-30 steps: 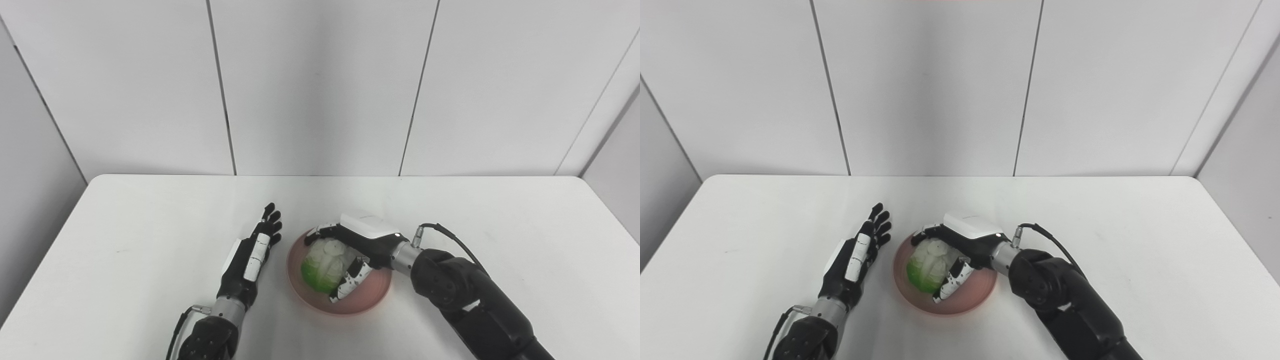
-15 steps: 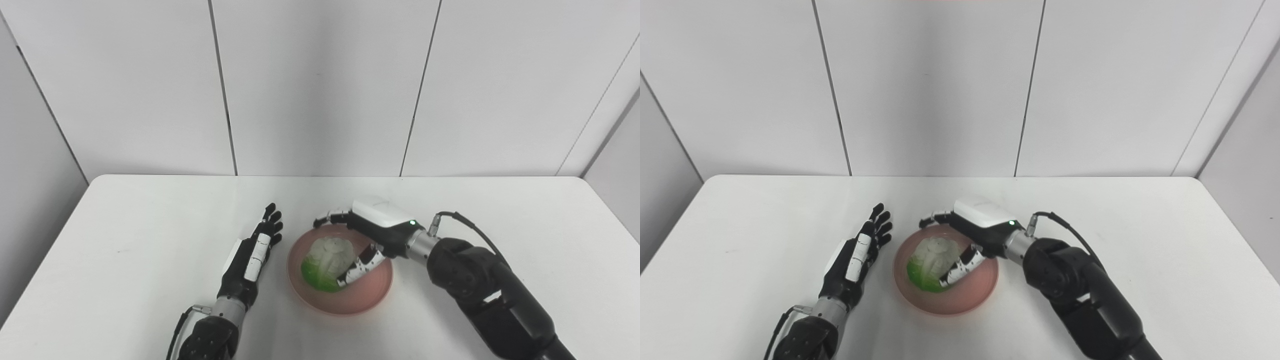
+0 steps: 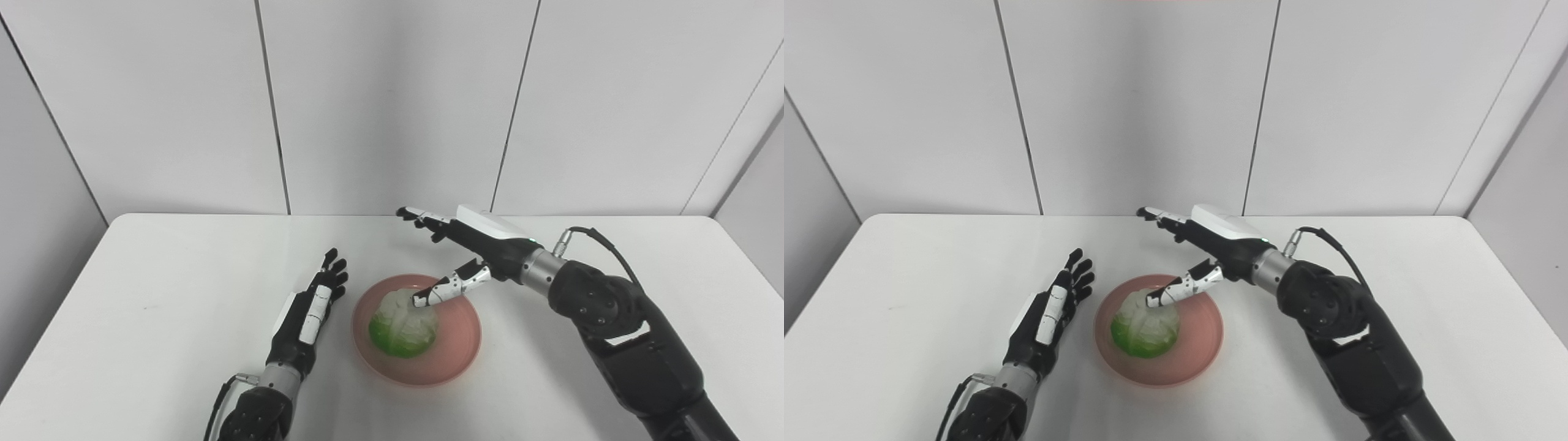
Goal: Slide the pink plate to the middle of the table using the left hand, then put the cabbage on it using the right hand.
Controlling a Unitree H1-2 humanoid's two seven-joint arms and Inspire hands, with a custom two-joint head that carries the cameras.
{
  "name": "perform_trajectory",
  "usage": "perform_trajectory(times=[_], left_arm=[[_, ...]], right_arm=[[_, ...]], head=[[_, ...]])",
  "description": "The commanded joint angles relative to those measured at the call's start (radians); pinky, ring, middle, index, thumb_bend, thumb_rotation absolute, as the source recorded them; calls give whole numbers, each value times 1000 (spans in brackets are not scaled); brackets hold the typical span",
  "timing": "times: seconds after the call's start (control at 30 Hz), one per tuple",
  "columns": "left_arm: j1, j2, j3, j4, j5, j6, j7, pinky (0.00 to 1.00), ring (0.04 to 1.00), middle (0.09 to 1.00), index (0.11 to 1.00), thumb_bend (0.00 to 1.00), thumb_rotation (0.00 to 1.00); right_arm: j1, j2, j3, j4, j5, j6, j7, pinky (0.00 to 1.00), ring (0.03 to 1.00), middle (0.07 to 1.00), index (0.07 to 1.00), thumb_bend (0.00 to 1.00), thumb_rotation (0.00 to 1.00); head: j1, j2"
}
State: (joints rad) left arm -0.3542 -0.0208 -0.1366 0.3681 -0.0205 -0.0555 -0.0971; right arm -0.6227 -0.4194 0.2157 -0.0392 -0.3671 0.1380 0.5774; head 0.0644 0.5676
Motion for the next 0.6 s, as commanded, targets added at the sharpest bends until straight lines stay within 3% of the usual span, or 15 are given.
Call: perform_trajectory(times=[0.0,0.1,0.2,0.27,0.43,0.57], left_arm=[[16,-10,-18,33,12,52,-24,924,945,965,971,804,1000],[24,-7,-17,20,14,53,-21,915,937,960,966,785,1000],[37,6,-22,-2,20,62,-27,924,940,960,965,796,1000],[44,10,-18,-11,9,64,-32,928,947,962,966,820,1000],[53,15,-12,-23,15,64,-20,960,970,979,983,902,1000],[64,12,-1,-24,37,27,18,947,951,964,963,921,1000]], right_arm=[[-21,-8,-49,-43,53,28,-24,864,972,994,998,1000,650],[15,18,-109,-32,124,43,-57,921,996,1000,1000,1000,717],[80,45,-157,-38,133,46,-130,946,1000,1000,1000,978,913],[129,81,-204,-36,185,31,-179,942,1000,1000,1000,928,978],[211,161,-277,-6,220,-50,-324,977,1000,1000,1000,894,1000],[255,232,-333,39,305,-95,-398,999,1000,1000,1000,847,1000]], head=[[-2,-3],[-6,-9],[-10,-18],[-12,-24],[-14,-35],[-9,-45]])
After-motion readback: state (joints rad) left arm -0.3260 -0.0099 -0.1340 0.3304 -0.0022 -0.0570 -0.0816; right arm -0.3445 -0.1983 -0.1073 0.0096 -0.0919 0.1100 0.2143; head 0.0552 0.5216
